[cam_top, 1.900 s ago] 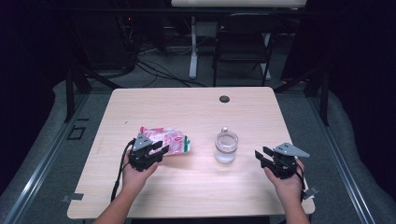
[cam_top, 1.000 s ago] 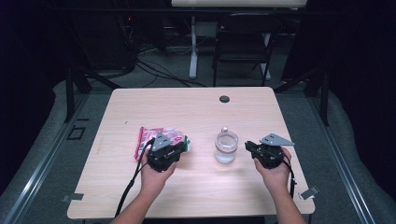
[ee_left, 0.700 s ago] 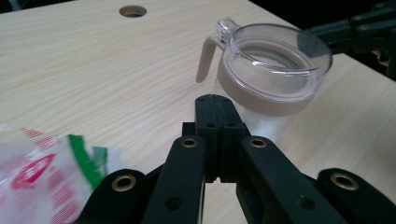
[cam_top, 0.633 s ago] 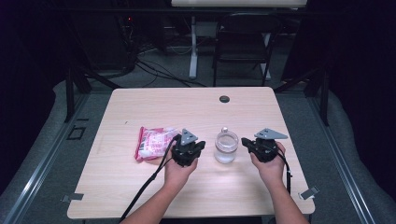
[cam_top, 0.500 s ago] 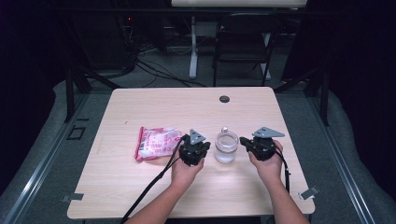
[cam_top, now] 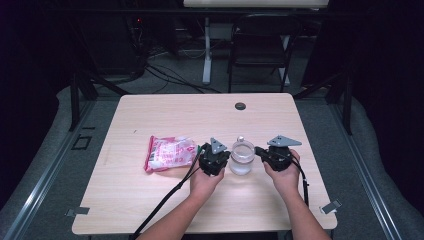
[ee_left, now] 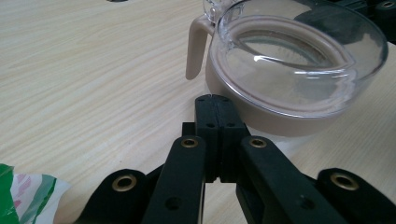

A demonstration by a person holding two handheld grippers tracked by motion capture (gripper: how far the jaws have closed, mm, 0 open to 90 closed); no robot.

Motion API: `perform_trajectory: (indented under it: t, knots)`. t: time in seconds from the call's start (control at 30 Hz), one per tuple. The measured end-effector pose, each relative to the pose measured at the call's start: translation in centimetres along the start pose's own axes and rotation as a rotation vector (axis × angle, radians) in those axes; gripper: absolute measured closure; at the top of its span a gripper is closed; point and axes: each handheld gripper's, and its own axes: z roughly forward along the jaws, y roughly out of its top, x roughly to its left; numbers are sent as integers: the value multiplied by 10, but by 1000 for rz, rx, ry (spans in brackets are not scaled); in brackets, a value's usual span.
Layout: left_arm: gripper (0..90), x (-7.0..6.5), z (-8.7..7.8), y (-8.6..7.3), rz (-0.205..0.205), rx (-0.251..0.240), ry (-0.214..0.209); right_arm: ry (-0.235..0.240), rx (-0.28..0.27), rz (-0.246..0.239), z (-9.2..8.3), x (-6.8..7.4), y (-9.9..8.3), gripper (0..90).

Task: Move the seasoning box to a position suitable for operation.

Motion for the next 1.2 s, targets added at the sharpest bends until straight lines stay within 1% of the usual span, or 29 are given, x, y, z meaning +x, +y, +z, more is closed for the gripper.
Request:
perform_trajectory:
  t: [0.07, 0.17, 0.23, 0.33, 0.4, 0.47, 0.57, 0.6, 0.67, 0.7, 0.73, 0.77, 0.87, 0.9, 0.97, 1.0, 1.03, 1.07, 1.1, 1.13, 1.17, 1.2]
  knots:
    - [900, 0, 1, 0, 0, -8, 4, -3, 0, -3, 0, 1, 0, 900]
    - [900, 1, 1, -1, 11, -10, -1, -2, 8, 0, -1, 1, 0, 900]
    - [900, 2, 0, 0, 10, -12, -7, -1, 9, 1, -1, 1, 0, 900]
    - [900, 3, -1, 1, 8, -14, -5, 7, 10, 1, -1, 2, 0, 900]
    - [900, 4, -1, 1, 2, -16, -4, 9, 7, -8, -1, 3, 0, 900]
    - [900, 5, -1, 1, -4, -16, -6, 11, 7, -7, -1, 4, 0, 900]
    - [900, 4, -1, 1, -3, -24, -3, 4, 2, -6, -1, 5, -1, 900]
    - [900, 5, -2, 1, 2, -13, -12, 4, 6, -5, -2, 5, -1, 900]
    - [900, 6, -3, 1, 7, -15, -13, 3, 2, 0, -2, 6, -2, 900]
    - [900, 6, -3, 0, 8, -15, -13, 6, -1, 0, -2, 6, -2, 900]
    - [900, 7, -3, -1, -1, -21, -16, 26, -8, 16, -2, 6, -4, 900]
    - [900, 8, -4, -1, -6, -20, -21, 35, -8, 27, -3, 6, -4, 900]
    - [900, 8, -4, -2, -14, -27, -24, 37, -4, 22, -3, 7, -5, 900]
    - [900, 9, -5, -3, -14, -20, -28, 45, -8, 25, -4, 8, -6, 900]
    - [900, 9, -6, -5, -11, -23, -28, 58, -13, 30, -5, 10, -7, 895]
    - [900, 10, -7, -5, -10, -18, -32, 62, -10, 28, -6, 11, -8, 877]
    - [900, 10, -7, -5, -6, -14, -34, 61, -7, 15, -6, 12, -8, 868]
    - [900, 10, -7, -5, -6, -14, -34, 61, -7, 15, -6, 12, -8, 868]
    - [900, 10, -7, -6, -10, -14, -37, 58, -5, 6, -7, 14, -8, 865]
    - [900, 10, -8, -7, -5, -11, -41, 49, -4, -9, -8, 16, -8, 857]
    - [900, 10, -9, -8, 2, -14, -45, 44, -3, -36, -8, 18, -8, 877]
    - [900, 10, -9, -8, 2, -14, -45, 47, -5, -42, -9, 19, -9, 891]
